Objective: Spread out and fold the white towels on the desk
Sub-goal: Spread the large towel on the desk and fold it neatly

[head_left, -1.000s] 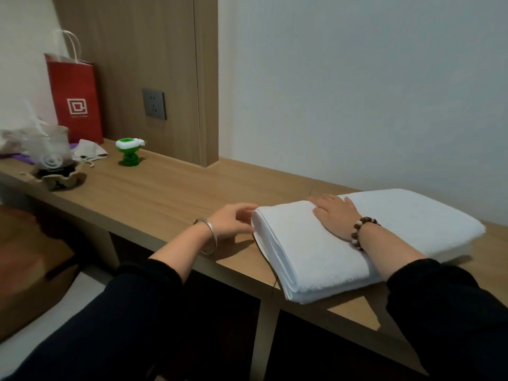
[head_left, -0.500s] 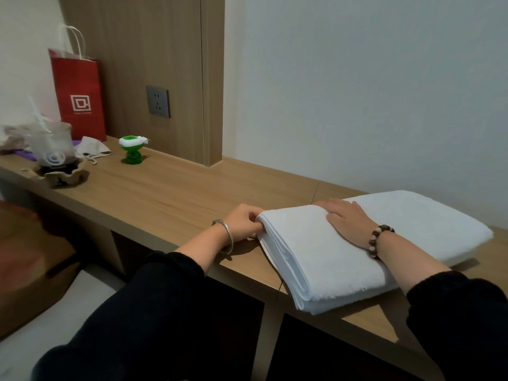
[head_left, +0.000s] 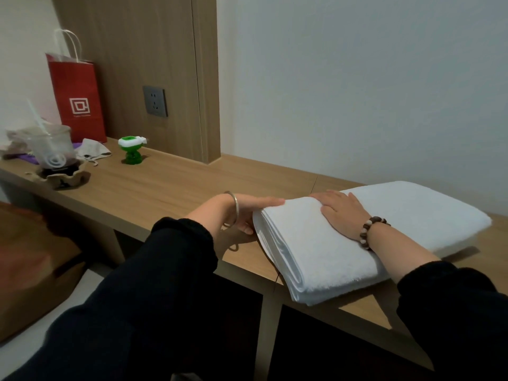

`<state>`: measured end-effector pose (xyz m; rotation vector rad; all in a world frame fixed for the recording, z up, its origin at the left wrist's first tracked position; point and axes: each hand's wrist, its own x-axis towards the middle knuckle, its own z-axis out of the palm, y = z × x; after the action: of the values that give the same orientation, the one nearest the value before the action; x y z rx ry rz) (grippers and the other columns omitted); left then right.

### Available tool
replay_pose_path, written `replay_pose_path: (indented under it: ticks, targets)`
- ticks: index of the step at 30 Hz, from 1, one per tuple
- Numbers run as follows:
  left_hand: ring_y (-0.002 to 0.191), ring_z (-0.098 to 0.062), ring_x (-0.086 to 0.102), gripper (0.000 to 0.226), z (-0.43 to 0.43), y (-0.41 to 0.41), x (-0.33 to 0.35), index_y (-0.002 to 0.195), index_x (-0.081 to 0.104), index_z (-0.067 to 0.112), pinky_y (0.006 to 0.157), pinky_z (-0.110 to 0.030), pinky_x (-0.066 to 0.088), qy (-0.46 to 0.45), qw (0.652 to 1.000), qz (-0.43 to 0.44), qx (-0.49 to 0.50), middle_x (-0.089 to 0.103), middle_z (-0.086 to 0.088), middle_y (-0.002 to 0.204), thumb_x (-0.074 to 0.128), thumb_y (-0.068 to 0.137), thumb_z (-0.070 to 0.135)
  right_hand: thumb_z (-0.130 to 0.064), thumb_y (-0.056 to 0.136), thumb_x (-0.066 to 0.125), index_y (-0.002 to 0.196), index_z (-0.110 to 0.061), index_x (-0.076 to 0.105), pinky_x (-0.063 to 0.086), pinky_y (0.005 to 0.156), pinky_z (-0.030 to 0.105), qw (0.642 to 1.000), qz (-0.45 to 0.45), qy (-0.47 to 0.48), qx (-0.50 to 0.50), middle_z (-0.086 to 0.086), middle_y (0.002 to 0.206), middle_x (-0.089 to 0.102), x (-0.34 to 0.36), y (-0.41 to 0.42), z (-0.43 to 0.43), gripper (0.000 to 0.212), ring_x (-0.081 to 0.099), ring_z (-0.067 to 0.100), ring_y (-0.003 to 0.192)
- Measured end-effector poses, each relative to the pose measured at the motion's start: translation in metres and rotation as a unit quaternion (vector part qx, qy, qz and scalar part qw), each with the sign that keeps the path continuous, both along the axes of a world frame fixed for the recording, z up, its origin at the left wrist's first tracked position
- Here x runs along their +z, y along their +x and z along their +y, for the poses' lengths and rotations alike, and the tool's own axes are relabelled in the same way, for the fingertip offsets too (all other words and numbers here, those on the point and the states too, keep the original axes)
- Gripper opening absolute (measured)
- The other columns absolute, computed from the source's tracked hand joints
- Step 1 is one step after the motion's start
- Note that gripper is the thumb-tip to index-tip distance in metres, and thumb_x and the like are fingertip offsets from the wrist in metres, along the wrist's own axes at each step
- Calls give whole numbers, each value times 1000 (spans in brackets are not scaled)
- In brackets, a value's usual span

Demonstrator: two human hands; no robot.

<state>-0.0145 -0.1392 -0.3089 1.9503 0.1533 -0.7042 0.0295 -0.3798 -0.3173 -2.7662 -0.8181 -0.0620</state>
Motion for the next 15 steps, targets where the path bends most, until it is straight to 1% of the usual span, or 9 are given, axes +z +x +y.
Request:
replay_pose_path:
  ticks: [2,5,7,10,11,12,13,14,15]
  targets:
    - [70,-14,51,38,-3,3,-1,99,57,19,61,-23,40,22,1000,4,16,55,0,82,56,86,55,-14,97,30,142,-27,37,5,115,44,1000,2,7,5,-6,148,37,-1,0,-1,47,22,12,139]
    - [72,-16,47,26,-3,4,-8,101,61,20,60,-24,36,17,999,-38,32,53,-2,87,63,87,42,-15,97,31,141,-29,39,6,116,45,1000,12,24,17,-6,146,40,0,1,-5,47,24,12,138]
    - [73,-16,47,35,-2,3,-11,116,58,22,58,-24,37,9,997,-67,47,53,-3,93,65,86,38,-15,97,31,140,-28,40,7,116,44,999,11,29,17,-6,145,40,-1,2,-6,46,26,12,137]
    - [85,-17,50,63,-6,4,-10,138,41,26,57,-25,41,27,989,-106,98,52,-3,116,69,83,36,-17,96,34,139,-22,44,9,115,42,998,-24,56,-30,-1,146,40,-1,-2,1,44,29,15,137]
    - [92,-19,52,67,-7,6,-10,140,38,25,60,-27,45,48,983,-131,119,50,-4,124,70,82,35,-17,96,34,137,-19,47,10,115,42,996,-41,68,-52,1,145,42,1,-4,5,43,31,18,135]
    - [103,-22,54,70,-9,9,-9,141,37,21,69,-31,50,73,974,-163,142,48,-6,131,71,82,34,-17,97,34,135,-17,49,12,114,43,994,-52,72,-69,3,142,44,3,-7,6,41,34,20,134]
    - [115,-25,52,71,-10,12,-8,142,37,15,85,-33,48,103,962,-196,161,46,-7,138,72,82,31,-17,98,33,133,-16,50,14,113,44,993,-54,66,-78,4,141,46,6,-9,6,40,35,21,132]
    - [125,-25,47,71,-12,14,-5,142,37,11,98,-32,40,145,949,-226,167,43,-8,143,72,83,30,-19,99,31,134,-16,48,13,113,46,994,-45,49,-82,4,143,44,9,-11,3,39,34,21,133]
    - [131,-25,41,70,-14,16,0,142,37,9,106,-31,33,214,931,-252,152,40,-9,146,70,84,32,-22,100,29,137,-17,45,11,114,47,996,-36,22,-82,3,147,39,10,-13,-2,41,30,20,137]
